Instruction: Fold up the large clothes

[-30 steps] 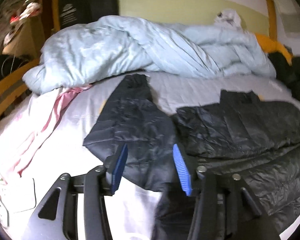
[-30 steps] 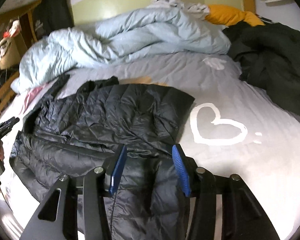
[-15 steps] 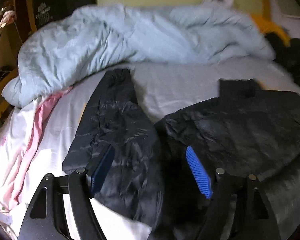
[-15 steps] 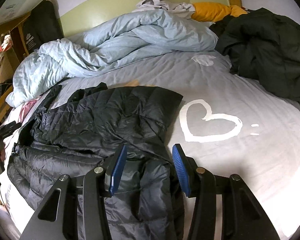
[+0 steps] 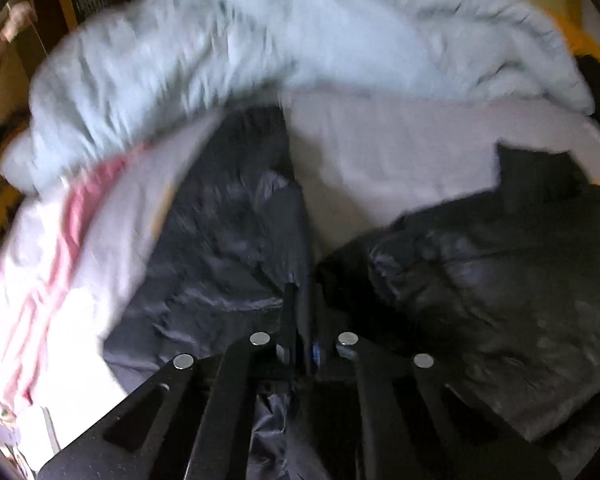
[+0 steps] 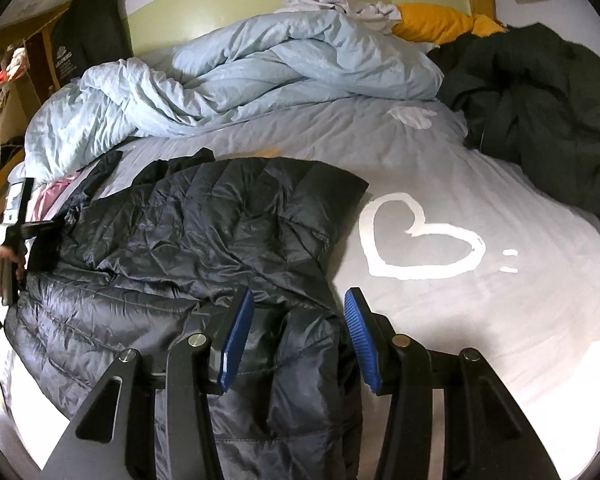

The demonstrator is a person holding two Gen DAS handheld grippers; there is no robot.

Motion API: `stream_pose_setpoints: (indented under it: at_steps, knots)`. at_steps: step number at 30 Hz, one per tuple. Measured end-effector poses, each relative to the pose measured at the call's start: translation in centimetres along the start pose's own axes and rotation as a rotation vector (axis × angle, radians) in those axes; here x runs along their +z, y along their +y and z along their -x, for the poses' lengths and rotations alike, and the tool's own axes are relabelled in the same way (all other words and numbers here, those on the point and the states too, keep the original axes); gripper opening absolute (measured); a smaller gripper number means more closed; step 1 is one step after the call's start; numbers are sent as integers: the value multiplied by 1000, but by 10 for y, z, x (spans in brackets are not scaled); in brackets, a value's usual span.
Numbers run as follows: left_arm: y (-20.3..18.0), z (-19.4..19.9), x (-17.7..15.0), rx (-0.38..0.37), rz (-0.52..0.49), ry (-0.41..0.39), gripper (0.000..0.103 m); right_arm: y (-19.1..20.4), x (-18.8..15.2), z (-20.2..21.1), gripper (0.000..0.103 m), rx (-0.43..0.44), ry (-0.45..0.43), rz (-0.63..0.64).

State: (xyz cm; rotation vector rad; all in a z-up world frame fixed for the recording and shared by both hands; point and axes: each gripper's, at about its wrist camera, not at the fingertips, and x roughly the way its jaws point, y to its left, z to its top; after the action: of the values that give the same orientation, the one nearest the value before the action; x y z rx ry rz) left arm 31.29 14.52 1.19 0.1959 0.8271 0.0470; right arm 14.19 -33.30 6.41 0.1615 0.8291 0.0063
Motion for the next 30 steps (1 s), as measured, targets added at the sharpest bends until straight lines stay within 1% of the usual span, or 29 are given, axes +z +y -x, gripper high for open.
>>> stream_pose_setpoints:
  at_steps: [1,3,5,7,9,10,13,14,15,16,19,21,23,26,27,29,30]
  knots:
    - [-1,19,-3,-3,-18,-58,3,0,-1,-1,50,5,6,-6]
    - [-2,55,-11,-50,-36,-148,2,0,-2,-1,50,8,6,-12]
    - [-3,96,-27,-151,-45,-223,2,2,-3,1,50,13,-2,-20]
    - [-8,131,-52,-269,-66,-256,2,4,-6,3,50,34,-9,-44]
    - [-14,154,-79,-317,-96,-253,3,8,-10,5,50,53,-6,-53]
    - [-17,162,-97,-328,-122,-233,3,10,-11,6,50,58,-5,-49]
    - [-20,171,-132,-340,-160,-153,6,16,-11,12,50,60,-15,-23]
    - [-21,172,-141,-337,-161,-135,7,16,-11,13,50,62,-18,-21]
    - [-23,173,-147,-316,-163,-132,10,16,-10,15,50,70,-22,-23]
    - [-24,174,-150,-294,-165,-134,16,16,-10,15,50,80,-24,-27]
    - [-32,183,-146,-263,-155,-175,29,13,-11,17,50,103,-22,-45]
    - [-39,190,-134,-275,-154,-210,33,12,-11,18,50,110,-21,-50]
    - [-55,195,-114,-301,-166,-230,37,11,-12,21,50,113,-24,-54]
    - [-76,184,-78,-301,-156,-202,38,10,-12,22,50,110,-26,-54]
    - [-82,177,-69,-284,-163,-188,41,10,-13,22,50,107,-27,-54]
    - [-100,157,-47,-212,-201,-173,49,10,-13,22,50,111,-23,-55]
    - [-108,143,-38,-173,-230,-168,58,10,-14,22,50,115,-21,-54]
